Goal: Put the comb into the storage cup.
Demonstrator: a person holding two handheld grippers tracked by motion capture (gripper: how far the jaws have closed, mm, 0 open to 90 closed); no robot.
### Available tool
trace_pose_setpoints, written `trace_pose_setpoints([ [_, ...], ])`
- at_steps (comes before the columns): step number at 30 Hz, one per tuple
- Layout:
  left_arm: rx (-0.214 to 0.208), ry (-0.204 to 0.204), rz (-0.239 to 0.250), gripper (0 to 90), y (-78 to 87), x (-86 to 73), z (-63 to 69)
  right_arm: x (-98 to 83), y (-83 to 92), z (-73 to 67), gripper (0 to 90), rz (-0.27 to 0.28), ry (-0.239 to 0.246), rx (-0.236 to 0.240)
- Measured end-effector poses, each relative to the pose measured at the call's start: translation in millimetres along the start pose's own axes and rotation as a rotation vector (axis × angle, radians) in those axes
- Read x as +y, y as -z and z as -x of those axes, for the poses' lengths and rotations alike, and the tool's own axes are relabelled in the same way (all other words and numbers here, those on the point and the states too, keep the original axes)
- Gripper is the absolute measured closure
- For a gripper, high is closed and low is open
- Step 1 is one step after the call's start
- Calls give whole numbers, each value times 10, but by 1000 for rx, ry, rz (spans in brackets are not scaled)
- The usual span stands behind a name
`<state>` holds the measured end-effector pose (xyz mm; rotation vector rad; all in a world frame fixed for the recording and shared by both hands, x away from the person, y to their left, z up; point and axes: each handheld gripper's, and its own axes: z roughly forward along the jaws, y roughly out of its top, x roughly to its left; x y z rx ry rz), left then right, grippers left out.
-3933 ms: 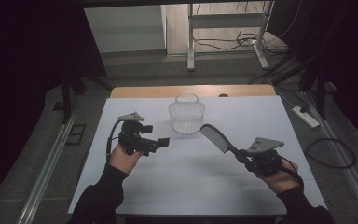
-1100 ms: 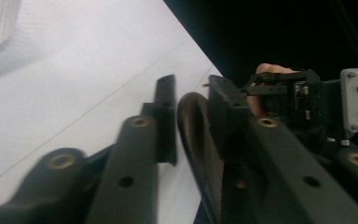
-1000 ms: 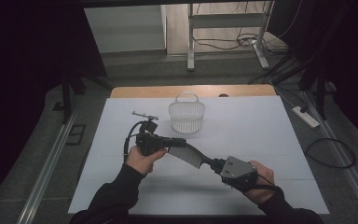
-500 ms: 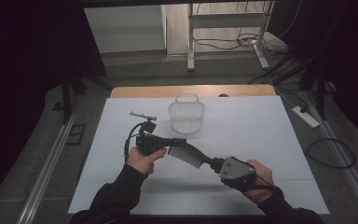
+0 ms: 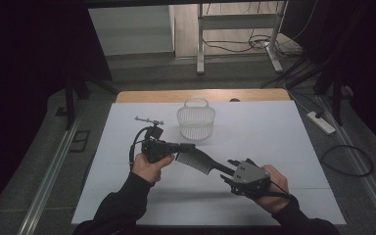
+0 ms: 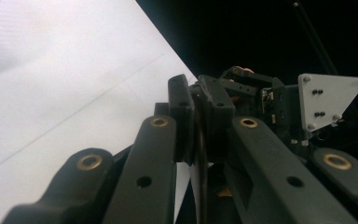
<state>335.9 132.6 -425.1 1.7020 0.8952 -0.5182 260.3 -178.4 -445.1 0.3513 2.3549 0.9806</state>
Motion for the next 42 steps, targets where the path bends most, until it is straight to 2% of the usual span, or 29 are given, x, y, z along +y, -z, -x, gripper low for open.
trace_pose_setpoints([
  [8, 30, -22, 15, 837, 48, 15, 15, -24, -11, 70, 328, -30, -91, 16],
  [15, 37, -38, 30, 838, 99, 35, 34, -52, -11, 132, 242, -56, -169, 55],
  [24, 82, -82, 44, 837, 171, 61, 68, -94, 1, 198, 204, -83, -232, 99],
  [31, 122, -109, 56, 837, 239, 85, 76, -152, 11, 268, 171, -105, -287, 116],
  [42, 170, -137, 77, 837, 346, 135, 69, -267, 10, 327, 67, -162, -352, 150],
])
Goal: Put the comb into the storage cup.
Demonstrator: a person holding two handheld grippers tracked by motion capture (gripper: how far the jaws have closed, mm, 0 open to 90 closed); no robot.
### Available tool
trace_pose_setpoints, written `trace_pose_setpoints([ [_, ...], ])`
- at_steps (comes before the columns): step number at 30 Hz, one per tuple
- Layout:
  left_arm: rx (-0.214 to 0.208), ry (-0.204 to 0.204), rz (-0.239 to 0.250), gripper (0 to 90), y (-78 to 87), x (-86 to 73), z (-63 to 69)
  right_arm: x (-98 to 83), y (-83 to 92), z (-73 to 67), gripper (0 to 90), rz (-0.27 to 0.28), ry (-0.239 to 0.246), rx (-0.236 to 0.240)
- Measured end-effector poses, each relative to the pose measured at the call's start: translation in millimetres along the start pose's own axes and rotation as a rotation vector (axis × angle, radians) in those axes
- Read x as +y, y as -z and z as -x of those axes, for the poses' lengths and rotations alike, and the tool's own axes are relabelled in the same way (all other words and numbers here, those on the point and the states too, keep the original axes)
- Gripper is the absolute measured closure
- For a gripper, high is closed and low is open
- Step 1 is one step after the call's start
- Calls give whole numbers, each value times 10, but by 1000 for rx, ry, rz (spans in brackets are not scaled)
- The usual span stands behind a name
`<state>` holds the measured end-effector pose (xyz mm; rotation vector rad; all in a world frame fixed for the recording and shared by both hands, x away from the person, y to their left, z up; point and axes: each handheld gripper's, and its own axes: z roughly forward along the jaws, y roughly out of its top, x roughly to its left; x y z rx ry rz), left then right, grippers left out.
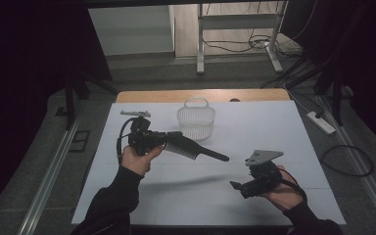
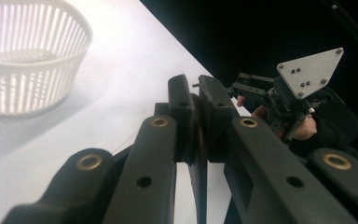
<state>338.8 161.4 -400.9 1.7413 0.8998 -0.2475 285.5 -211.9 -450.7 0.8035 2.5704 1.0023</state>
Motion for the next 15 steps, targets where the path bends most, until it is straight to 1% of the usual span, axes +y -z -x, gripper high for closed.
trace_pose_setpoints([
  [7, 37, -6, 2, 837, 54, 72, -34, -61, 23, 69, 23, -1, -34, -15],
  [10, 53, -10, 7, 837, 82, 107, -50, -92, 38, 89, 1, -9, -40, -33],
  [11, 58, -11, 9, 837, 92, 118, -54, -106, 42, 99, 0, -8, -37, -42],
  [15, 73, -11, 14, 837, 131, 163, -66, -164, 77, 139, 0, -8, -52, -69],
])
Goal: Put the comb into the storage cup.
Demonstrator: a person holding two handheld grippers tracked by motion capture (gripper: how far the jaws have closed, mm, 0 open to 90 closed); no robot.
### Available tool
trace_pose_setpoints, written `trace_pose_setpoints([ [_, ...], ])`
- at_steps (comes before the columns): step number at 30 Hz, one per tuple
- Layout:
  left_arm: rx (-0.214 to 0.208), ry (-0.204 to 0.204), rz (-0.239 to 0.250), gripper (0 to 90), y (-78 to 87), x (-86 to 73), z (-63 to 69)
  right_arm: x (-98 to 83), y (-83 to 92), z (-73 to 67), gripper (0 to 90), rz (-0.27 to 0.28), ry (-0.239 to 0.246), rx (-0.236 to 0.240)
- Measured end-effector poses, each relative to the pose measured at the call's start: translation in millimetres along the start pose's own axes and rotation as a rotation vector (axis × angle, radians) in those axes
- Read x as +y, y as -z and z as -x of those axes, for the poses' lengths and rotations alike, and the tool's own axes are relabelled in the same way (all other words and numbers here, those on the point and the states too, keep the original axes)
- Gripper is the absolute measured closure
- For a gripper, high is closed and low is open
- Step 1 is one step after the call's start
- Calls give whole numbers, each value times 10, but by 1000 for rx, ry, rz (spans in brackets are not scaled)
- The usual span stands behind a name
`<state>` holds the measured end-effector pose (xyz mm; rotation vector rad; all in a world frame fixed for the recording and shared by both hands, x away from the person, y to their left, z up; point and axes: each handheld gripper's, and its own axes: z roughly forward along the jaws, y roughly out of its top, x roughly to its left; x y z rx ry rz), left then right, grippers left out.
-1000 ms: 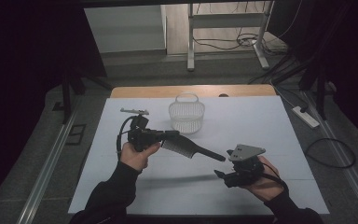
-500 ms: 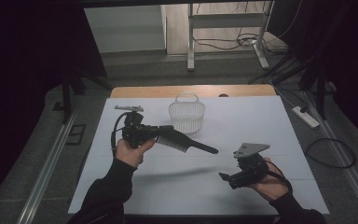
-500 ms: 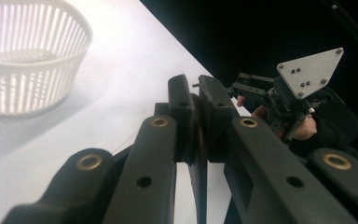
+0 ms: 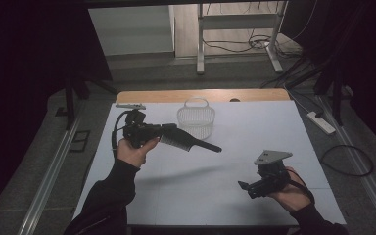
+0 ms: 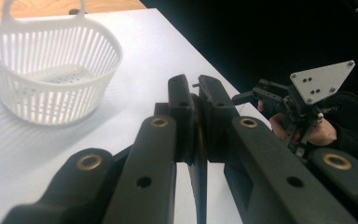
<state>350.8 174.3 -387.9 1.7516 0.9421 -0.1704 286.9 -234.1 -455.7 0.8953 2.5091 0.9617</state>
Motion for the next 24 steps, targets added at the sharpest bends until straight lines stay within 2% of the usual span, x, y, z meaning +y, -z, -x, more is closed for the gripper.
trace_pose_setpoints([
  [2, 5, 2, 5, 837, 22, 21, -10, -29, 18, 21, 0, -1, -11, -4],
  [9, 18, 14, 30, 837, 102, 84, -53, -117, 60, 50, 0, -18, 0, -19],
  [24, 50, 32, 67, 837, 245, 222, -154, -263, 164, 101, 0, -31, -56, -45],
])
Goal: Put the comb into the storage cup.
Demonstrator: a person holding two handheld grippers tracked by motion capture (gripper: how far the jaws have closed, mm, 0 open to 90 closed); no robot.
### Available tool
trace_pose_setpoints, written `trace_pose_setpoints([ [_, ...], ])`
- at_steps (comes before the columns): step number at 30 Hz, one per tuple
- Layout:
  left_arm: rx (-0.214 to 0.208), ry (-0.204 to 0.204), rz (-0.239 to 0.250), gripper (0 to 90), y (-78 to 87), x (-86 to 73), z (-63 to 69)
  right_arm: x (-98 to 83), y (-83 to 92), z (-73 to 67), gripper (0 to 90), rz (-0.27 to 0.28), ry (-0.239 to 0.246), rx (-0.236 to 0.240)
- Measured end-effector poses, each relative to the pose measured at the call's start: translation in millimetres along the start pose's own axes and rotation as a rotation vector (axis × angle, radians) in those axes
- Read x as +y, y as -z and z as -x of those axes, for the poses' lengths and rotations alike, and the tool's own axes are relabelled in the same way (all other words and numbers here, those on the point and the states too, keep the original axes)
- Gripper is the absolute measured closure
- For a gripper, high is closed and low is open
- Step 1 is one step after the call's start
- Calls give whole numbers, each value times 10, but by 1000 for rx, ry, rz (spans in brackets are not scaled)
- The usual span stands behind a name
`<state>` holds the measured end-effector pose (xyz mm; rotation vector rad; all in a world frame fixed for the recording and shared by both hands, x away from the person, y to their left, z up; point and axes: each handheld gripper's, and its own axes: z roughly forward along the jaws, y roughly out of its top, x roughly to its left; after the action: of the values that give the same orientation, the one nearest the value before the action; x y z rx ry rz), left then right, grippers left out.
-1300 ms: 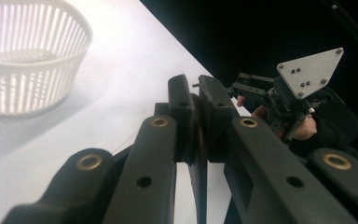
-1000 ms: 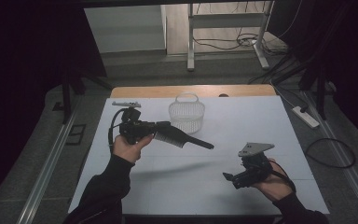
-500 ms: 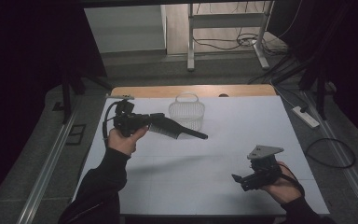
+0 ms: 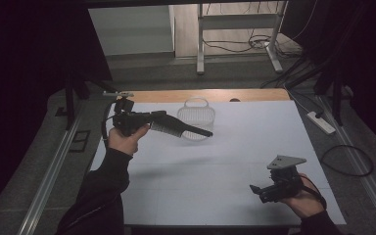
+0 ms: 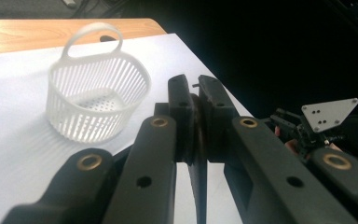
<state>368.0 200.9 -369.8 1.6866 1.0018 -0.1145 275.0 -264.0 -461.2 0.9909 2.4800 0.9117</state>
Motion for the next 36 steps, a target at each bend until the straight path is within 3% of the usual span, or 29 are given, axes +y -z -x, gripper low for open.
trace_pose_setpoints([
  [23, 52, 14, 19, 837, 13, 231, -100, -169, 179, 92, 0, 6, -92, -38],
  [36, 71, 36, 36, 836, 39, 307, -177, -327, 317, 166, 0, 6, -185, -44],
])
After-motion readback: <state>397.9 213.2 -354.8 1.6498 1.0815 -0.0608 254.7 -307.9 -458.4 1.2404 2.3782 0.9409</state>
